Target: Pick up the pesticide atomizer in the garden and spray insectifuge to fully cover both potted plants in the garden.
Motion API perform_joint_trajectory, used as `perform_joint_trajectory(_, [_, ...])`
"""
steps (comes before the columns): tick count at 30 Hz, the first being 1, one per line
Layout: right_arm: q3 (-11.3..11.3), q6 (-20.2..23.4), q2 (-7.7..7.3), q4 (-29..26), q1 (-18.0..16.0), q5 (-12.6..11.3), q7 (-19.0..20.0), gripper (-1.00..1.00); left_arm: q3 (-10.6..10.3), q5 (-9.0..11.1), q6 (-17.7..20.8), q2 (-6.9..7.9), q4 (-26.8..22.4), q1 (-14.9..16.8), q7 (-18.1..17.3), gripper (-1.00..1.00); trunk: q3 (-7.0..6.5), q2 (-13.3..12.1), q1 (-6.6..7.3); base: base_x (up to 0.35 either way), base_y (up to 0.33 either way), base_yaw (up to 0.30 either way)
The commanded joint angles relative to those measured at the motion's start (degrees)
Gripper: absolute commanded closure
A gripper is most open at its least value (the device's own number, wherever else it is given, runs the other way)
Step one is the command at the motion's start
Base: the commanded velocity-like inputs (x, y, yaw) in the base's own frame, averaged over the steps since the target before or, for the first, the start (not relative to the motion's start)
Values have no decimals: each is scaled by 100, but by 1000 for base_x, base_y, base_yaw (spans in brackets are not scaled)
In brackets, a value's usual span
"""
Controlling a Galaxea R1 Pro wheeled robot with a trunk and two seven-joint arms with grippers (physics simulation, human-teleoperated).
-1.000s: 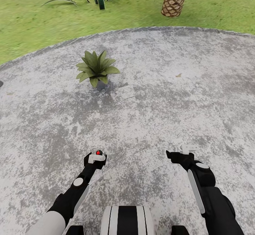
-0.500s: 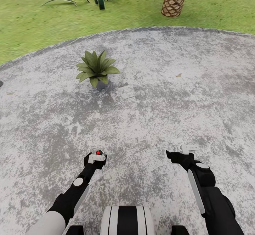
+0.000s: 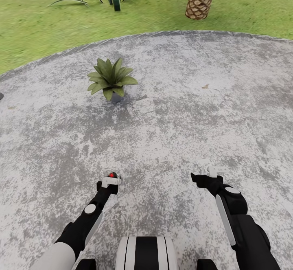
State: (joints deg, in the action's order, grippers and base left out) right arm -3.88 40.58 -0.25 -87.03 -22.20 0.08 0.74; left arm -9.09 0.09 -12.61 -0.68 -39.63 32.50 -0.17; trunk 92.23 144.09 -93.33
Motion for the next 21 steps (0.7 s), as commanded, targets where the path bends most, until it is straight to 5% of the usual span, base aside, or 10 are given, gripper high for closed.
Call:
perform_joint_trajectory(1, [-1,29,-1,-7,-2,1,8,-100,4,0,-19,0,8,2,8,100,3,1,1,0,0,0])
perform_joint_trajectory(21, [1,29,-1,-7,-4,1,11,-100,-5,0,-22,7,-343,-37,8,100,3,1,1,0,0,0])
